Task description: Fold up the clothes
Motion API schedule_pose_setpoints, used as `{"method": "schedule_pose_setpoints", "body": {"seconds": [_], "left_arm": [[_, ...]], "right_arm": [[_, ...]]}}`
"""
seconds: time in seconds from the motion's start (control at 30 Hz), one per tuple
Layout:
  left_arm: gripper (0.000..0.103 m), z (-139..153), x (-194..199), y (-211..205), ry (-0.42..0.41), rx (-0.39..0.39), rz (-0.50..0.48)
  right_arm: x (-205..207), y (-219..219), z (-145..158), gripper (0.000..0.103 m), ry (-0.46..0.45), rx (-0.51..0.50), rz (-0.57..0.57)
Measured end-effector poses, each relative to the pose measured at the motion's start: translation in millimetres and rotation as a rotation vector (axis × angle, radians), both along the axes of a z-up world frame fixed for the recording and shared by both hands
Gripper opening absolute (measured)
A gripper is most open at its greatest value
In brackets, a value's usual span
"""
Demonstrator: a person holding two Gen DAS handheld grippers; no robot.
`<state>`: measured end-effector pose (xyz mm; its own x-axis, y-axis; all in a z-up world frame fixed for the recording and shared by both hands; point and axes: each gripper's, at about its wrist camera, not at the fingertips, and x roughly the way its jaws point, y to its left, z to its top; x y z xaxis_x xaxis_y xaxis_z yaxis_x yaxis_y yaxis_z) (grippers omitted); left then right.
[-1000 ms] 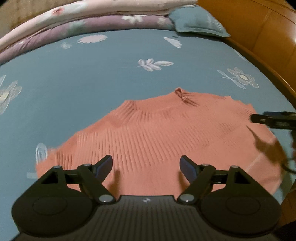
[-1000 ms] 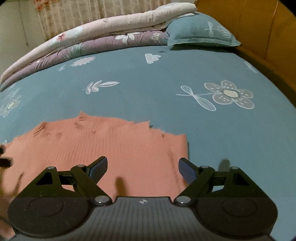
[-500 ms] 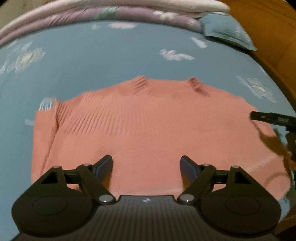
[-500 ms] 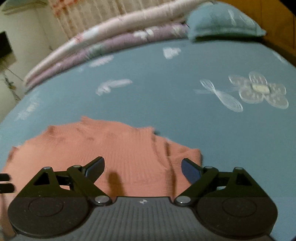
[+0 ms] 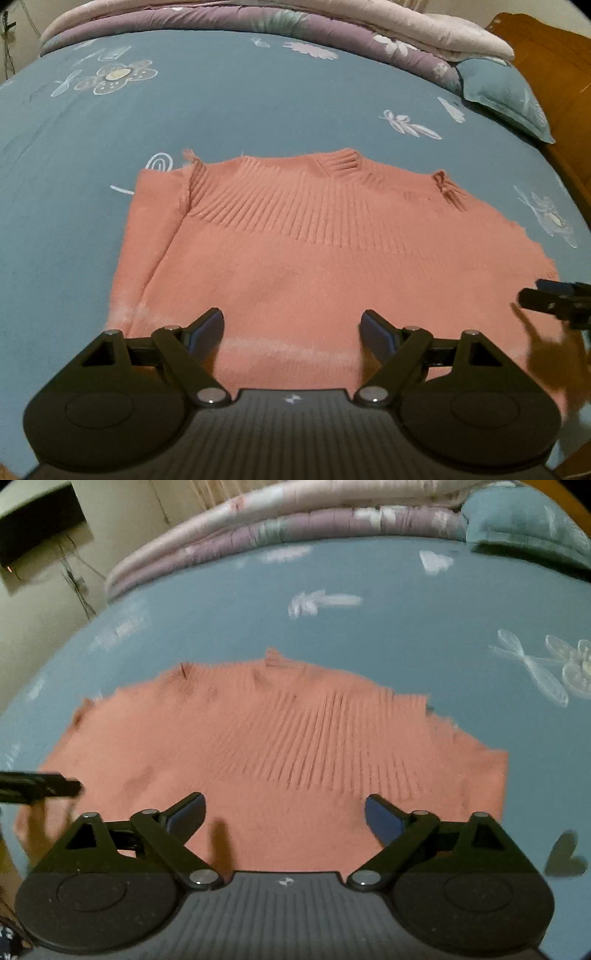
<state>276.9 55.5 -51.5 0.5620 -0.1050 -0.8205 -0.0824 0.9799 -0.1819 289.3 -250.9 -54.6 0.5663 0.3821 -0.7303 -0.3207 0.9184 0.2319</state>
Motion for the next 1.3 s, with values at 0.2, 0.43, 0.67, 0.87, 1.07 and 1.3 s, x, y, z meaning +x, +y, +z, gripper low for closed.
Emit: {"method": "schedule_pose_setpoints", "body": {"seconds": [0.2, 0.43, 0.67, 0.87, 1.07, 1.3], "left_arm": [[0.082, 12, -3, 25, -0.047, 0.033, -0.001], [0.082, 15, 2, 57, -0.016, -0.104, -0.046], [0.084, 11, -16, 60, 0.122, -0.138, -0.164], [0.084, -5, -42, 54, 0.189, -0.205, -0.085], [0.091, 27, -15, 46, -0.001, -0.140, -0.151], [0.101, -16, 25, 51, 0.056, -0.230, -0.155]], "right_arm": [[-2, 10, -2, 0.103, 0.008, -0.074, -0.006], [-10, 21, -7, 0.103, -0.032, -0.145, -0.065], [-6, 25, -7, 0.103, -0.022, -0.160, -0.103], [-5, 26, -8, 0.103, -0.022, -0.167, -0.097], [3, 26, -6, 0.103, 0.003, -0.178, -0.070], [2, 28, -7, 0.103, 0.006, -0.180, -0.092]]}}
